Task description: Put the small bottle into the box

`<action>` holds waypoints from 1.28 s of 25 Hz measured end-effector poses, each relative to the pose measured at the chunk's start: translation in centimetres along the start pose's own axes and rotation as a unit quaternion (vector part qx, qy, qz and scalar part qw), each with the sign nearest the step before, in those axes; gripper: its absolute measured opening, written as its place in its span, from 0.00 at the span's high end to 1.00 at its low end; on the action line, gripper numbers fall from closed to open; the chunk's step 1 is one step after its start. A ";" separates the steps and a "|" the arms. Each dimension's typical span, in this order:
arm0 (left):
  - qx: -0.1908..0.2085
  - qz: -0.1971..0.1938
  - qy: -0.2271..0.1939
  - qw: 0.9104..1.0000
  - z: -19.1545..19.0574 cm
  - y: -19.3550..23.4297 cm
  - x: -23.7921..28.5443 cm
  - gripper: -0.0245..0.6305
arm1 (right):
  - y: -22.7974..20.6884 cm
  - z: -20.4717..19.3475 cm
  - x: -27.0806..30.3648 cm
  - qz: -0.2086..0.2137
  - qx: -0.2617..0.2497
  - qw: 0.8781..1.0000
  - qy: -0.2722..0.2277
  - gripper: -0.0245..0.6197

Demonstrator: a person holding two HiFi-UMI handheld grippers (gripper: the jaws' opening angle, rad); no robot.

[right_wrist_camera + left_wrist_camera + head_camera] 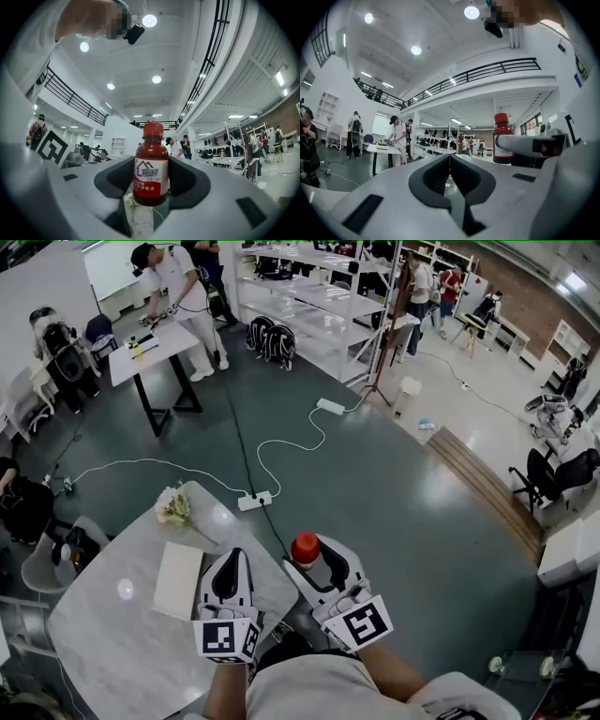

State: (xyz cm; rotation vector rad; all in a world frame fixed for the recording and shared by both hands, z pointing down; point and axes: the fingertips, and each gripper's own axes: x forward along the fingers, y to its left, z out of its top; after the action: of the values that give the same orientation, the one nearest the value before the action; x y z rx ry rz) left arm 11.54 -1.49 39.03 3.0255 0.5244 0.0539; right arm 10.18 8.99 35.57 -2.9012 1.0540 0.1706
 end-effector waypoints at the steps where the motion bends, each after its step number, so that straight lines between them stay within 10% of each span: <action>1: 0.000 -0.001 -0.002 1.000 0.1 1.0 0.7 0.93 | -0.2 -0.2 1.2 0.000 -0.001 1.000 0.000 0.60; 13: -0.021 0.044 0.010 0.999 -1.1 7.0 6.0 0.93 | -2.0 -2.4 10.0 0.053 0.005 0.998 0.018 0.60; 22: -0.024 0.173 0.004 0.985 -0.5 12.4 7.9 0.93 | -1.7 -3.7 17.6 0.191 0.026 0.981 0.025 0.60; 32: -0.006 0.367 0.002 0.930 1.3 16.3 4.9 0.93 | 2.0 -3.2 23.7 0.390 0.047 0.920 0.013 0.60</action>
State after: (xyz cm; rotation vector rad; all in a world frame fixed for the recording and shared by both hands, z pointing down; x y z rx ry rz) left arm 21.67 -15.18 39.04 3.0114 -0.6249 0.1005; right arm 27.20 -7.85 35.90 -2.2336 2.0891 0.0995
